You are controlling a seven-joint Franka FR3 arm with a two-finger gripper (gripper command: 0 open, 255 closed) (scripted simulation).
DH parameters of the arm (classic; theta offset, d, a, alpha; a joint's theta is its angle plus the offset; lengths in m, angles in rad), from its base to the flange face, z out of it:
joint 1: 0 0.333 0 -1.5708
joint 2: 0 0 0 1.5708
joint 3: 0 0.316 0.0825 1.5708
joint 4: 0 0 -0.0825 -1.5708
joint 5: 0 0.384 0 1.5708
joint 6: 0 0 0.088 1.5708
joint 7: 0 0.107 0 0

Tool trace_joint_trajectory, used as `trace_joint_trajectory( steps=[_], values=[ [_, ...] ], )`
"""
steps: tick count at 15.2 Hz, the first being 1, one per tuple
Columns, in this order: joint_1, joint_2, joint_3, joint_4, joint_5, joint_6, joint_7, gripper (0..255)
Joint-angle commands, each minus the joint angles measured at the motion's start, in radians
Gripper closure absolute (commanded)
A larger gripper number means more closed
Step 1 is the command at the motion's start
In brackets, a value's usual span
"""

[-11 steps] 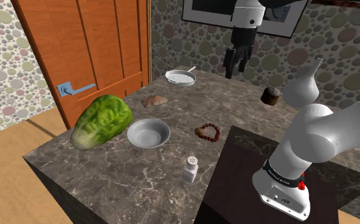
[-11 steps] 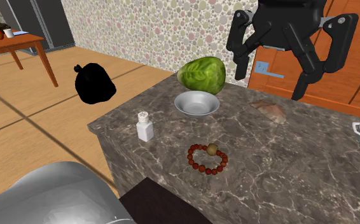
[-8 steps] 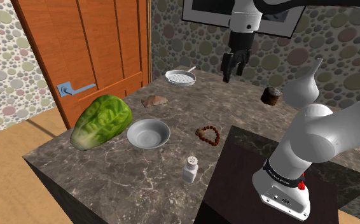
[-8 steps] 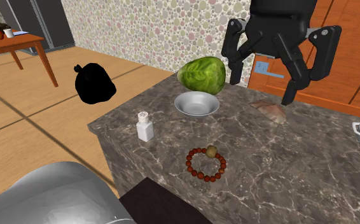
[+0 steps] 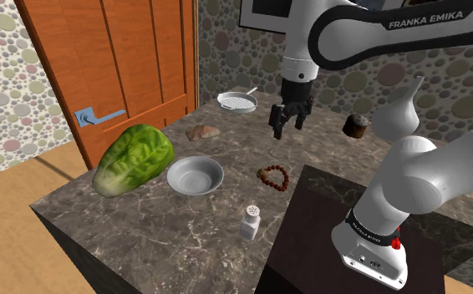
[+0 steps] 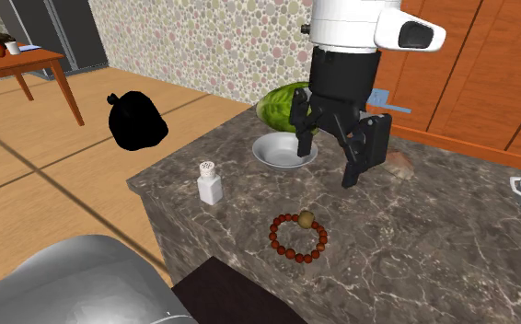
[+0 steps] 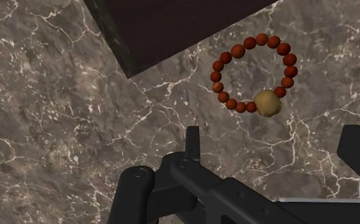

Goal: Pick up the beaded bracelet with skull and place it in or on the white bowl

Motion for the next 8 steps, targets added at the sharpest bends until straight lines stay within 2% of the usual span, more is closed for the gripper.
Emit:
trace_joint_trajectory(
  steps=[1,8],
  values=[
    [0.009,0.027,0.036,-0.043,0.029,0.07,0.054,0],
    [0.032,0.195,0.159,-0.119,0.109,0.316,0.23,0]
  ],
)
